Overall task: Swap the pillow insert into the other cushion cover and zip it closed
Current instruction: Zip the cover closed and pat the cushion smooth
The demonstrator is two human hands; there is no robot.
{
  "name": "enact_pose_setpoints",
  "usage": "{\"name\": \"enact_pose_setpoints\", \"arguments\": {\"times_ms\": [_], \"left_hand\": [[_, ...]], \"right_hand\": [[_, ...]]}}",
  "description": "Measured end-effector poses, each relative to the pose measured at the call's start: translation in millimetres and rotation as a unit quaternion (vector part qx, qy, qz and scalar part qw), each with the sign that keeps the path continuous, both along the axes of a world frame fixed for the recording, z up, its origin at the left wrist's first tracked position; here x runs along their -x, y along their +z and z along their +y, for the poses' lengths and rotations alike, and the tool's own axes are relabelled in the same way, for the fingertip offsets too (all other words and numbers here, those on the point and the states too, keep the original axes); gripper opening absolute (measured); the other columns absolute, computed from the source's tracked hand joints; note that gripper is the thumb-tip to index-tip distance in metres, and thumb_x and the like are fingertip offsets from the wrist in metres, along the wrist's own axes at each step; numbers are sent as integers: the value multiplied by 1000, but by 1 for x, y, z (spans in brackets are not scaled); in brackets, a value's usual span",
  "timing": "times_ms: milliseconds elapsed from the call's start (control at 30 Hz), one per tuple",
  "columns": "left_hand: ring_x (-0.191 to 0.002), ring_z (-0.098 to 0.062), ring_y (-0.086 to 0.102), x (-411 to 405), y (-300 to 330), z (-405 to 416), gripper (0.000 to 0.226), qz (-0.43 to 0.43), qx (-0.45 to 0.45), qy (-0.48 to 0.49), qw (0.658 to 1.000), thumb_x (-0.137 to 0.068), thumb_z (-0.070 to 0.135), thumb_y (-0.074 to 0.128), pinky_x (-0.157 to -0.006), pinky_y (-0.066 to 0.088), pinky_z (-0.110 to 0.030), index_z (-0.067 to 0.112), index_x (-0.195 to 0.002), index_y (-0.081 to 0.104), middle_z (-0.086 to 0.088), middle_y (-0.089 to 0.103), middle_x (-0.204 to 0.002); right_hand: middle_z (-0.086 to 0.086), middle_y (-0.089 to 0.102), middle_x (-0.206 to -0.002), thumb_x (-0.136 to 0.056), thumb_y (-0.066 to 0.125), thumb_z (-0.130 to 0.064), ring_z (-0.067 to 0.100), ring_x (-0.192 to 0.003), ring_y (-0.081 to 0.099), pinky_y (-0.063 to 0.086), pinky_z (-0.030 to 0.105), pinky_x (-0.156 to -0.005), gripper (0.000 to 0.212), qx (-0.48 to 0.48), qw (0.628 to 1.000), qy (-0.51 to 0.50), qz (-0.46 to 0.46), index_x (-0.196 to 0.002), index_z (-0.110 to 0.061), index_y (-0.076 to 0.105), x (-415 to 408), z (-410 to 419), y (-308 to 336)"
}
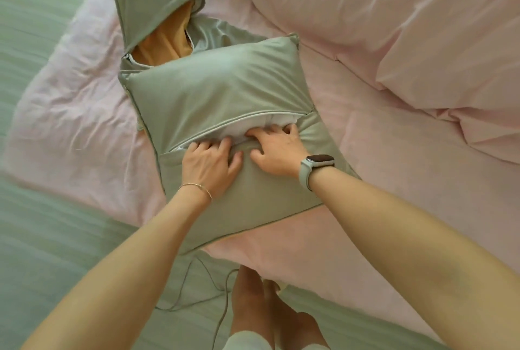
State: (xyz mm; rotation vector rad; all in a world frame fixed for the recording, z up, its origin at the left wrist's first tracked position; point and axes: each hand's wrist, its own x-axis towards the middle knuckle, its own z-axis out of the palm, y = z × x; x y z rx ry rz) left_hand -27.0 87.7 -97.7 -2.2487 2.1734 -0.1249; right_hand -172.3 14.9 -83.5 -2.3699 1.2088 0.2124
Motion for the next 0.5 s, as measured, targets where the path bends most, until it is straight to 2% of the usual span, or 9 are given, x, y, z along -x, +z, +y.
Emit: {"name": "enact_pose_setpoints", "arguments": {"times_ms": [67, 133, 200, 233, 300, 400, 467, 500], "left_hand": [[-54, -30, 60, -3, 4, -9, 37, 17, -1, 22, 1000, -82, 40, 37, -56, 41, -30, 11, -79, 59, -11, 61, -53], [-55, -30, 60, -1, 7, -16, 38, 18, 8, 5, 1000, -84, 40, 37, -57, 41, -30, 11, -89, 61, -9, 64, -58], [-60, -29, 60, 5, 11, -16, 36, 8, 34, -12, 999, -87, 38, 39, -61, 38, -32, 14, -97, 63, -5, 65, -66], [-65, -28, 60, 9, 13, -14, 33, 8, 51, -17, 999, -88, 37, 41, -65, 36, -34, 15, -98, 64, -3, 65, -69], [-83, -25, 57, 17, 19, -11, 26, 15, 90, -29, 995, -86, 34, 47, -75, 31, -37, 17, -94, 66, -1, 66, -82], [-106, -24, 46, 25, 34, -26, 22, 38, 149, -75, 985, -80, 33, 55, -86, 27, -40, 15, -87, 66, -6, 63, -106], [-114, -23, 44, 31, 42, -49, 30, 73, 148, -136, 977, -80, 30, 54, -91, 29, -40, 14, -102, 66, -8, 61, -117], [-117, -23, 45, 36, 43, -63, 36, 96, 130, -180, 970, -81, 28, 52, -92, 31, -39, 13, -111, 63, -7, 60, -121]], "right_hand": [[-5, 50, -136, -89, 42, -32, 14, -129, 33, 19, 40, -101, 40, -46, 997, -34, -43, -129, -31, 47, -7, -13, -3], [-2, 57, -127, -85, 45, -31, 16, -123, 42, 25, 39, -101, 39, -43, 986, -72, -144, -122, -27, 57, 0, -16, -3], [7, 65, -112, -80, 44, -24, 23, -108, 55, 36, 36, -97, 39, 31, 941, -137, -306, -109, -12, 66, 21, -12, -1], [11, 65, -107, -80, 43, -18, 24, -103, 56, 38, 31, -95, 37, 77, 915, -180, -353, -105, -6, 66, 35, -10, -1], [14, 63, -110, -81, 42, -10, 24, -105, 52, 32, 21, -95, 36, 114, 891, -269, -348, -109, -1, 63, 60, -13, -2], [14, 52, -128, -90, 41, -10, 25, -121, 46, 26, 20, -102, 41, 21, 897, -336, -287, -129, -1, 50, 78, -29, -8], [13, 49, -130, -97, 39, -12, 25, -121, 45, 30, 26, -102, 38, -54, 896, -360, -253, -134, -4, 44, 78, -46, -13], [12, 53, -123, -98, 38, -14, 27, -116, 47, 32, 29, -98, 33, -72, 897, -368, -233, -128, -4, 49, 75, -55, -16]]}}
